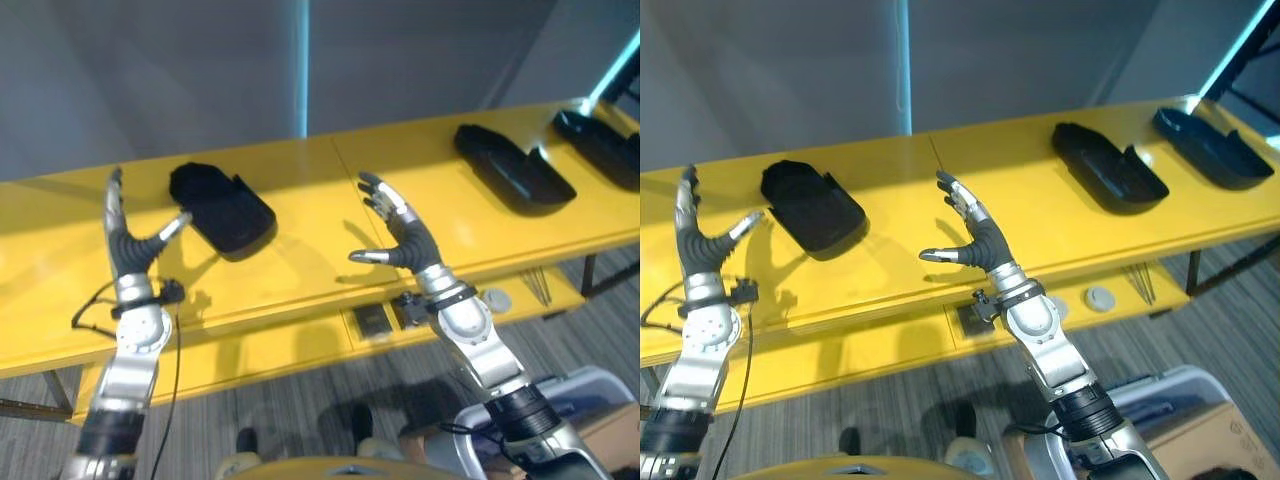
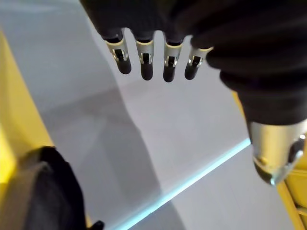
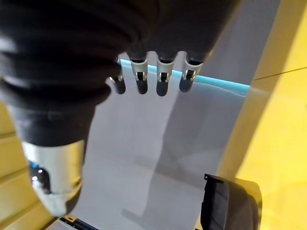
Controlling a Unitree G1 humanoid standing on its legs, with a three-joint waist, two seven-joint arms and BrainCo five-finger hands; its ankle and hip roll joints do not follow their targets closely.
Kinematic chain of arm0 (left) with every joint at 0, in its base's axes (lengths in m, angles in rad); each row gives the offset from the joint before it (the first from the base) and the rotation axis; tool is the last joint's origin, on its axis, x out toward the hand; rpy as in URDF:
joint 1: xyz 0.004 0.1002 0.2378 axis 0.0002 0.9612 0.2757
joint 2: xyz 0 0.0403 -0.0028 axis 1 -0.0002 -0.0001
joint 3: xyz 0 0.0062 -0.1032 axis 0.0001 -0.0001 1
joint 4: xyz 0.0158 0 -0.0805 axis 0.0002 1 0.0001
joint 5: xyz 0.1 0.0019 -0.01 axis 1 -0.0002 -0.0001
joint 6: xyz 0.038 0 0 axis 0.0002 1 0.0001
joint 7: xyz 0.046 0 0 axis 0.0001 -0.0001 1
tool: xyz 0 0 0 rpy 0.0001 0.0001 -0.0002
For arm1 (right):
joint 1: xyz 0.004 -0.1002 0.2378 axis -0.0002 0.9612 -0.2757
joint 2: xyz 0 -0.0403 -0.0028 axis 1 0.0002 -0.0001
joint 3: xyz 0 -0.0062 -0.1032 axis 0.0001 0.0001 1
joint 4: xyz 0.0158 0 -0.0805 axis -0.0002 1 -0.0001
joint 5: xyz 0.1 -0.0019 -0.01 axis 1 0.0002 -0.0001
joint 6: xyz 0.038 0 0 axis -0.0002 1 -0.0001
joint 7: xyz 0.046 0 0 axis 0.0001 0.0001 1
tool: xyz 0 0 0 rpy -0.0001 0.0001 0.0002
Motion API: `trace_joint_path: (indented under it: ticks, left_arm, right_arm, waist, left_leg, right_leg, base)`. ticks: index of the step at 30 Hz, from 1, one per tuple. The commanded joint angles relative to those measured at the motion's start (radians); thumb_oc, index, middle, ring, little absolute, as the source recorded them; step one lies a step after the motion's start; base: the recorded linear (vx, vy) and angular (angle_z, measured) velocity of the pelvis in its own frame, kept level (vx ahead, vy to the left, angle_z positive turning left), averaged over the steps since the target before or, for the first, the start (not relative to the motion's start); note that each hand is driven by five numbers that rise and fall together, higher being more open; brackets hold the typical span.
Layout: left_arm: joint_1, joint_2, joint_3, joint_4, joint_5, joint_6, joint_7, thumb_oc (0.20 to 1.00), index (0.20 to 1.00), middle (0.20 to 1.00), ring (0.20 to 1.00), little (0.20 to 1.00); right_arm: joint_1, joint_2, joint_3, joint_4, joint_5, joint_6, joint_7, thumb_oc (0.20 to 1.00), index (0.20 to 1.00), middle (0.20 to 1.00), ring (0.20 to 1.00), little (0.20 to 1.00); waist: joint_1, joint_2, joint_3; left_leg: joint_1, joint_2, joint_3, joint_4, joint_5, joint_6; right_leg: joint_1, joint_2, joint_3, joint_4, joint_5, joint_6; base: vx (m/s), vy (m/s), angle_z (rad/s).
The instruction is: Move parts from the plastic box to the shelf.
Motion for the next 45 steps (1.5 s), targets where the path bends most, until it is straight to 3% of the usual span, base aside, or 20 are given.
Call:
trace_joint_path:
  ticks: [1,8,15,16,17,18,29,45]
  left_arm:
    - [-0.062,0.037,0.025,0.017,-0.046,-0.047,-0.043,1.0,1.0,1.0,1.0,1.0]
    - [-0.015,0.042,-0.016,0.054,-0.098,-0.046,-0.108,1.0,1.0,1.0,1.0,1.0]
    - [-0.022,0.041,-0.054,0.072,-0.131,-0.054,-0.146,1.0,1.0,1.0,1.0,1.0]
    - [-0.025,0.044,-0.064,0.068,-0.143,-0.06,-0.152,1.0,1.0,1.0,1.0,1.0]
    - [-0.026,0.045,-0.07,0.066,-0.147,-0.063,-0.154,1.0,1.0,1.0,1.0,1.0]
    - [-0.027,0.046,-0.07,0.066,-0.148,-0.063,-0.154,1.0,1.0,1.0,1.0,1.0]
    - [-0.093,0.058,-0.119,0.08,-0.176,-0.086,-0.126,1.0,1.0,1.0,1.0,1.0]
    - [-0.13,0.032,-0.138,0.087,-0.176,-0.097,-0.104,1.0,1.0,1.0,1.0,1.0]
  right_arm:
    - [-0.102,0.024,0.024,0.049,0.054,0.003,0.019,1.0,1.0,1.0,1.0,1.0]
    - [-0.231,0.063,0.088,0.236,0.097,0.034,0.006,1.0,1.0,1.0,1.0,1.0]
    - [-0.308,0.104,0.144,0.297,0.122,0.049,0.017,1.0,1.0,1.0,1.0,1.0]
    - [-0.333,0.121,0.161,0.321,0.114,0.053,0.014,0.498,0.498,0.498,0.498,0.498]
    - [-0.343,0.13,0.168,0.336,0.111,0.056,0.01,0.297,0.297,0.297,0.297,0.297]
    - [-0.344,0.131,0.169,0.338,0.111,0.055,0.01,0.2,0.2,0.2,0.2,0.2]
    - [-0.489,0.188,0.191,0.571,0.023,0.067,-0.076,0.2,0.2,0.2,0.2,0.2]
    - [-0.541,0.296,0.256,0.488,0.18,0.036,0.035,0.2,0.2,0.2,0.2,0.2]
  waist:
    - [0.004,-0.023,0.011]
    - [0.043,-0.032,0.012]
    - [0.06,-0.036,0.04]
    - [0.064,-0.036,0.049]
    - [0.068,-0.035,0.056]
    - [0.068,-0.036,0.056]
    - [0.107,-0.02,0.099]
    - [0.136,-0.018,0.1]
  left_leg:
    - [0.039,-0.015,0.016,0.002,-0.104,0.033]
    - [0.022,-0.016,-0.005,0.002,-0.094,0.032]
    - [-0.007,-0.017,-0.015,0.002,-0.085,0.031]
    - [-0.018,-0.017,-0.019,0.002,-0.081,0.032]
    - [-0.023,-0.018,-0.021,0.002,-0.078,0.031]
    - [-0.024,-0.018,-0.021,0.002,-0.078,0.031]
    - [-0.089,-0.027,-0.056,0.002,-0.054,0.029]
    - [-0.108,-0.033,-0.078,0.002,-0.053,0.027]
  right_leg:
    - [0.157,-0.029,-0.039,0.004,-0.195,0.028]
    - [0.157,-0.031,-0.065,0.004,-0.19,0.027]
    - [0.135,-0.032,-0.07,0.004,-0.183,0.03]
    - [0.125,-0.033,-0.073,0.005,-0.181,0.03]
    - [0.122,-0.033,-0.073,0.005,-0.18,0.03]
    - [0.121,-0.033,-0.073,0.005,-0.18,0.03]
    - [0.084,-0.039,-0.101,0.003,-0.173,0.032]
    - [0.083,-0.045,-0.124,0.003,-0.179,0.033]
  base:
    - [0.01,-0.002,0.06]
    - [-0.01,0.002,0.15]
    - [-0.01,0.002,0.07]
    - [0.0,0.0,0.0]
    - [-0.02,0.004,0.06]
    - [-0.01,0.004,0.07]
    - [0.0,0.004,0.07]
    - [0.01,0.001,0.04]
